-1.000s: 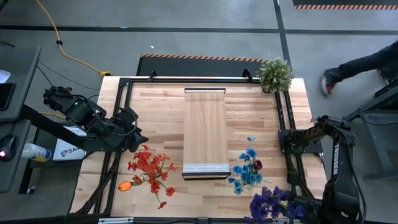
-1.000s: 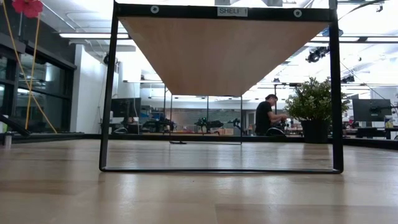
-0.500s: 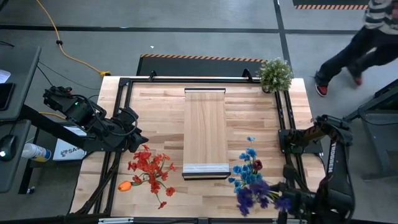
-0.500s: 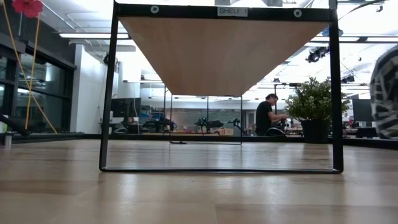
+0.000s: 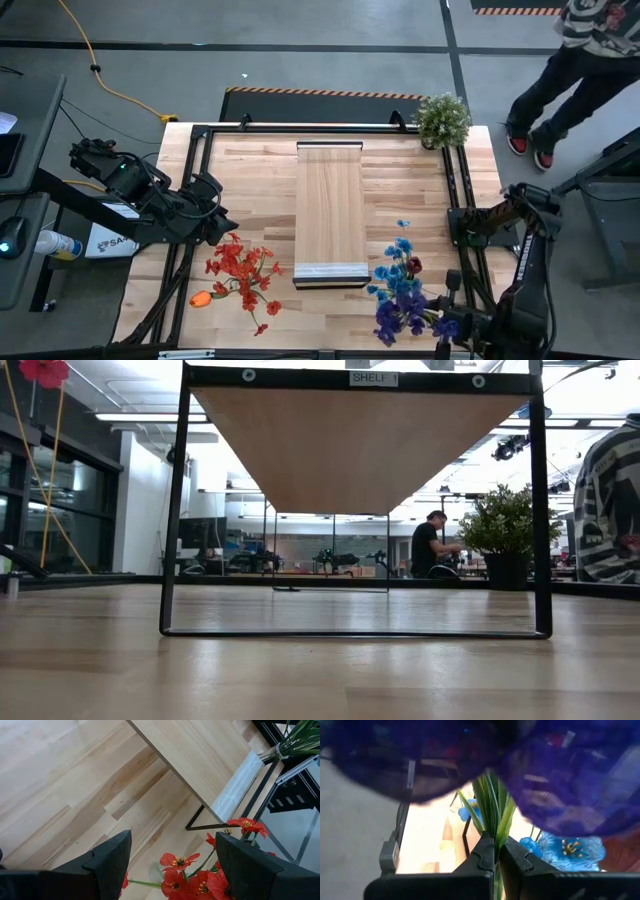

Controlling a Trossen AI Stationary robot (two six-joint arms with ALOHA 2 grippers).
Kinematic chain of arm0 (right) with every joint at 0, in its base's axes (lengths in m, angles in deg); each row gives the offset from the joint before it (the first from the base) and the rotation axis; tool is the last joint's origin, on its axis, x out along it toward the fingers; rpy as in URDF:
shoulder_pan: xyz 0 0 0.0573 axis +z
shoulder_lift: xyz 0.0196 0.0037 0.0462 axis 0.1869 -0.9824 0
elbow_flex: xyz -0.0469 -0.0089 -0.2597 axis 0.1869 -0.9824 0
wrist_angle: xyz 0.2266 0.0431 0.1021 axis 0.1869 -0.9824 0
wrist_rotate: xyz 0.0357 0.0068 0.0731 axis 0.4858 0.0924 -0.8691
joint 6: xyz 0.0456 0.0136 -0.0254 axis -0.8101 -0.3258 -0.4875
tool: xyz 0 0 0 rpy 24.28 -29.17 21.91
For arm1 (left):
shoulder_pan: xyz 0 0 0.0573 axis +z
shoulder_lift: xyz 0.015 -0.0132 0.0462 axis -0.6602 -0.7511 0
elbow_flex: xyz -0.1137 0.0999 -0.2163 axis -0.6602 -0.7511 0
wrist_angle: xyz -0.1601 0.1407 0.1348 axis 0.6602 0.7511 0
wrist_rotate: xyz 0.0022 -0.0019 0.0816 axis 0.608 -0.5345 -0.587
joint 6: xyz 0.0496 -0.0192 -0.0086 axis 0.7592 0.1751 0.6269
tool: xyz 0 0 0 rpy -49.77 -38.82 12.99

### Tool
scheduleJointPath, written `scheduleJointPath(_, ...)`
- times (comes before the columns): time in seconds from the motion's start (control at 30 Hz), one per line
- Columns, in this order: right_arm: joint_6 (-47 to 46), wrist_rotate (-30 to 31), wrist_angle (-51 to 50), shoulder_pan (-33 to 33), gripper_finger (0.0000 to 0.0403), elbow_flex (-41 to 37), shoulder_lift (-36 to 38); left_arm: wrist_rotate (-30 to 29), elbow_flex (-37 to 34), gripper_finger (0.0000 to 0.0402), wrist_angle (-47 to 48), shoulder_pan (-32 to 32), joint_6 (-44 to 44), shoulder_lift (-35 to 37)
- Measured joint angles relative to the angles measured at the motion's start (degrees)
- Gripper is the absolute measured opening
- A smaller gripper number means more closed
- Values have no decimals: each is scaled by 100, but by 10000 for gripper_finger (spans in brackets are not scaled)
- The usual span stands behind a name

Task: Pick and place flowers into a vace then onto a shelf
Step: Put the violet flowers into the right transparent vase

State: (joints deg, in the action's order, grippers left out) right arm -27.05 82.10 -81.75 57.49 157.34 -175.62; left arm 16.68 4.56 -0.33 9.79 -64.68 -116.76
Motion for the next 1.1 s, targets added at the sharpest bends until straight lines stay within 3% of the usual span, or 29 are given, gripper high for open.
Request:
scheduleJointPath(0.2, 25, 17, 287, 1, 0, -248, 97, 7, 0, 321, -1, 0, 0, 0)
scheduleJointPath(0.57, -302, -395, -87, -30, 0, -253, 97, 184, 0, 321, -4, 2, 0, 0)
scheduleJointPath(1.1, -382, -449, -291, -75, 0, -253, 97, 149, 0, 321, -4, 2, 0, 0)
